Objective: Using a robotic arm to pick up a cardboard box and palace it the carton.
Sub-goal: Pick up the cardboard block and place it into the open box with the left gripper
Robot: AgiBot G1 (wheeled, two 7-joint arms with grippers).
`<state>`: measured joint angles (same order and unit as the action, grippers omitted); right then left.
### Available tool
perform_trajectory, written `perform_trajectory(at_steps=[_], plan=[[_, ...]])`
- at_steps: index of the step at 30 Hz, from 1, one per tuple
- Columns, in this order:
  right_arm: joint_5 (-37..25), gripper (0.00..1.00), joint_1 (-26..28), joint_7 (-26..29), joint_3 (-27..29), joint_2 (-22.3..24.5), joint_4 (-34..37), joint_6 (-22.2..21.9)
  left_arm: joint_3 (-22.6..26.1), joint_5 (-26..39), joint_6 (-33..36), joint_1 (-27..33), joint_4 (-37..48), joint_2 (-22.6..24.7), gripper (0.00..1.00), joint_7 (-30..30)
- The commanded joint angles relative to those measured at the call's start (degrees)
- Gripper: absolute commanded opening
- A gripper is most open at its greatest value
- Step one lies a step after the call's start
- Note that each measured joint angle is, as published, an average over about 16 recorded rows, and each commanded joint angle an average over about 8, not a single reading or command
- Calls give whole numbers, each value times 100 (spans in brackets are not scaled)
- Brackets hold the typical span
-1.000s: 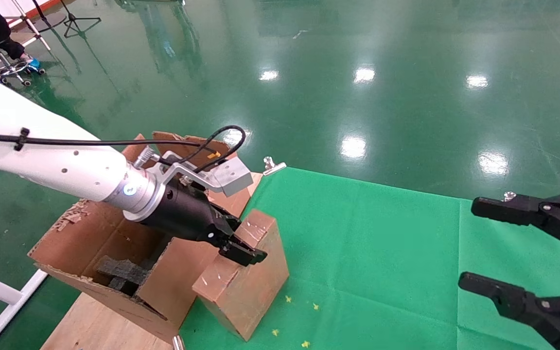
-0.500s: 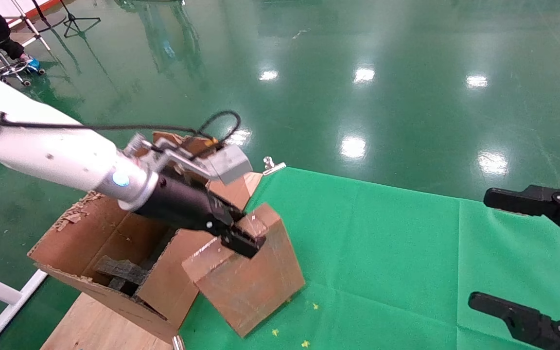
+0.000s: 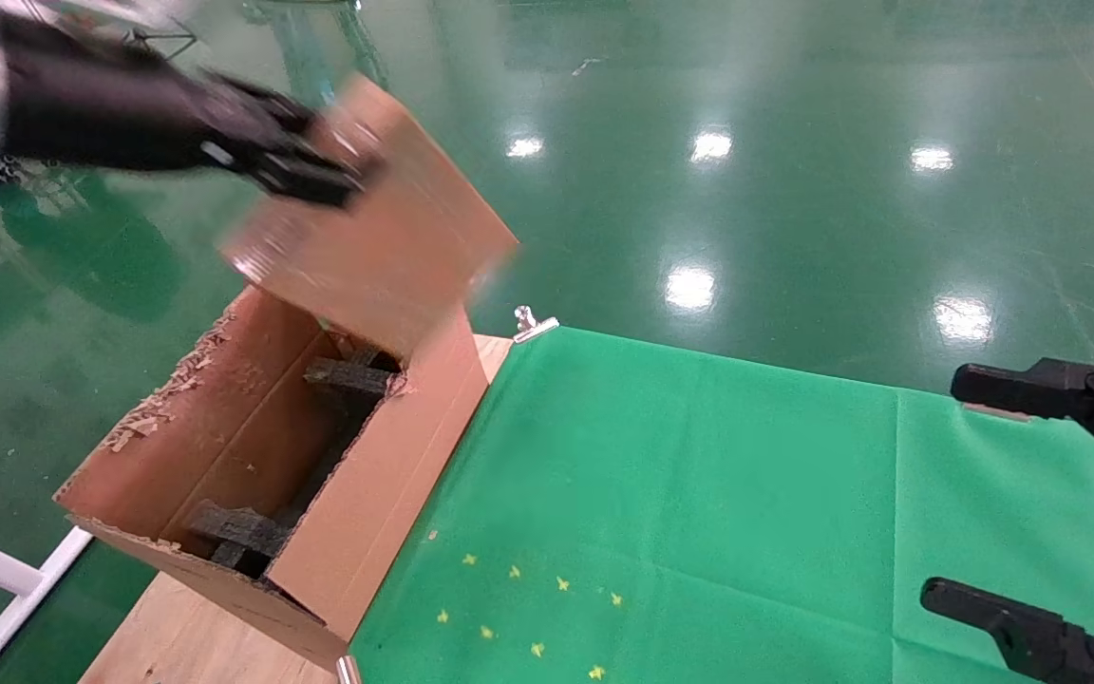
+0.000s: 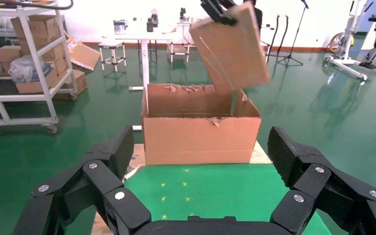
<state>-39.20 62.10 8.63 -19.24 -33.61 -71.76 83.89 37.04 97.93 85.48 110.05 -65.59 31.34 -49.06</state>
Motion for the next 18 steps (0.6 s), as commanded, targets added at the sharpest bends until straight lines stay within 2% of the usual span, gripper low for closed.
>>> perform_trajectory(at_steps=[1,8,18], plan=[[0,100,0,0,0,0,0,0,-61,206,11,293,146,-163,0,259],[0,100,0,0,0,0,0,0,130,935,19,522,1415,-489,0,1046],[1,100,0,0,-1,0,0,0,242,1056,-514,133,3092,-394,0,1632]])
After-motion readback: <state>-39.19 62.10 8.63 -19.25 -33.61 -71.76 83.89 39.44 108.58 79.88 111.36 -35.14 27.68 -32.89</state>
